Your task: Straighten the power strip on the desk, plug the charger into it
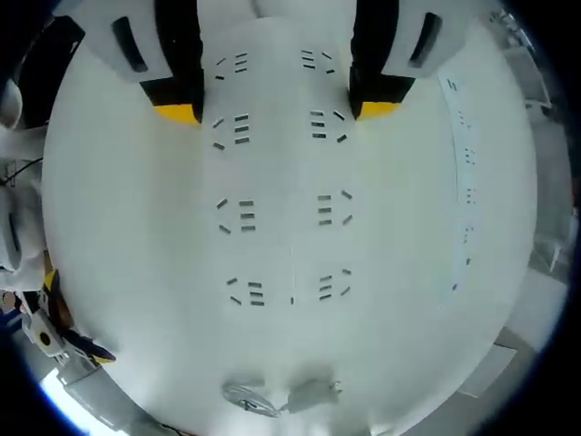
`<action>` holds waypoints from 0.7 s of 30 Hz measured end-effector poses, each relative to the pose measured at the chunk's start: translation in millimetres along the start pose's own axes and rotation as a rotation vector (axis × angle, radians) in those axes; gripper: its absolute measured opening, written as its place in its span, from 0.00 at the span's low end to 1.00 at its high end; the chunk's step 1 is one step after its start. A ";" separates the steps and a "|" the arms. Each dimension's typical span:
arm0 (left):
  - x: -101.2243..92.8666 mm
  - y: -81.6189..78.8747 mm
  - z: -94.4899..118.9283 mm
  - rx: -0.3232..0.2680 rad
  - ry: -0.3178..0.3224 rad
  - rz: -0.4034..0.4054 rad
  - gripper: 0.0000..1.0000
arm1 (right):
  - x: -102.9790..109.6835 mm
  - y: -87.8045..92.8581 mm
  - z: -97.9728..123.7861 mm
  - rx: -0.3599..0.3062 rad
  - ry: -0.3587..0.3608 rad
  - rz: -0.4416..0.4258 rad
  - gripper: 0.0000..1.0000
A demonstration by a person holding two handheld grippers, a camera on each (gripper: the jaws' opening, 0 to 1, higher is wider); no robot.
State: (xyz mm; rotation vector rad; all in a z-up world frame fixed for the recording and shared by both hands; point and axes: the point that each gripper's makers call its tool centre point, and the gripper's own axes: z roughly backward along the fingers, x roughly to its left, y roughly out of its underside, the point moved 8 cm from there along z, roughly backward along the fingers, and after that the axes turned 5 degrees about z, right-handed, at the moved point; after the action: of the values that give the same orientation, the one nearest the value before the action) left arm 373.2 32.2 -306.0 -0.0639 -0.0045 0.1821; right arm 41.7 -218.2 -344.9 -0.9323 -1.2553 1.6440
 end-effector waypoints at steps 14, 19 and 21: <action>-5.4 0.6 -0.6 0.010 -0.002 -0.045 0.66 | 1.2 -1.1 0.1 -0.002 -0.003 0.003 0.96; -6.8 1.0 -0.7 0.007 -0.002 -0.042 0.66 | 1.9 -1.1 0.2 -0.001 -0.005 0.005 0.96; -7.3 1.4 -0.7 0.004 -0.002 -0.039 0.66 | 2.1 -1.2 0.4 -0.001 -0.005 0.007 0.96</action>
State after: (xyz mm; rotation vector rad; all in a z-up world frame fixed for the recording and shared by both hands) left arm 365.8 32.2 -306.7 -0.0597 -0.0070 0.1428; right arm 40.8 -216.3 -343.8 -0.9344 -1.2573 1.6519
